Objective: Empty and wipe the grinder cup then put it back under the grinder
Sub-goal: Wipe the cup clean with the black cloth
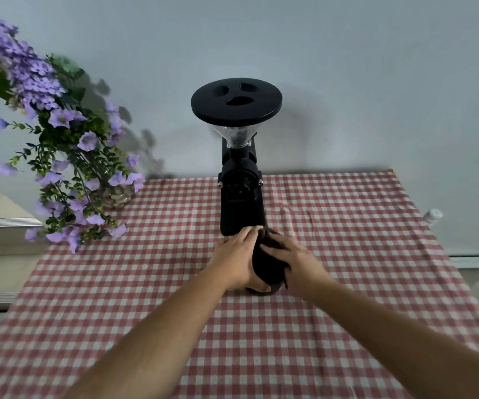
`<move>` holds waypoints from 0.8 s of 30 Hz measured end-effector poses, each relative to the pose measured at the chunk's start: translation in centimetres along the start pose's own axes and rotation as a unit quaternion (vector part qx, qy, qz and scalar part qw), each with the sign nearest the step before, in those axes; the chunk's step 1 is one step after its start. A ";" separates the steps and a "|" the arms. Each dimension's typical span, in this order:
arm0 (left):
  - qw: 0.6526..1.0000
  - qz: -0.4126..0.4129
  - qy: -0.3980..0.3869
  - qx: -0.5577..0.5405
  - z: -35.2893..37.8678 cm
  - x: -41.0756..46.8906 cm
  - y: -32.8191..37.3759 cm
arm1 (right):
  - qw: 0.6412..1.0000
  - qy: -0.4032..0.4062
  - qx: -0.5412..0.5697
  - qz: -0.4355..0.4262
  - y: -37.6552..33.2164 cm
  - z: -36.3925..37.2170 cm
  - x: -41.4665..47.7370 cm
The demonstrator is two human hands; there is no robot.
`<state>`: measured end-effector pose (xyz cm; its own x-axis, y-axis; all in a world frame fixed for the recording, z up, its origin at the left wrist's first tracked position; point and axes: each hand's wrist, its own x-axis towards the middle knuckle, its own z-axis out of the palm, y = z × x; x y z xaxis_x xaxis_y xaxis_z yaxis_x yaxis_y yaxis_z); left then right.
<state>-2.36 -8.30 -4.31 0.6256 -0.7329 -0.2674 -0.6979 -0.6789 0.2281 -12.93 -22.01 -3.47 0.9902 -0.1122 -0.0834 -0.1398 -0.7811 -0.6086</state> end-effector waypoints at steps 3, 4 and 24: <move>1.000 0.002 0.004 0.002 0.2 0.1 -0.1 | 1.000 -0.004 0.018 -0.005 0.7 1.3 -1.6; 1.000 0.002 0.004 0.001 0.2 0.1 -0.2 | 0.999 -0.036 0.024 0.010 0.9 0.7 -1.9; 1.000 -0.016 0.001 -0.015 -0.2 -0.1 0.4 | 0.914 0.112 0.311 0.235 1.7 1.3 -0.4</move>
<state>-2.60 -8.48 -4.01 0.6475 -0.7111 -0.2739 -0.6672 -0.7027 0.2471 -13.61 -22.46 -5.51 0.7853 -0.5238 -0.3300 -0.4525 -0.1219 -0.8834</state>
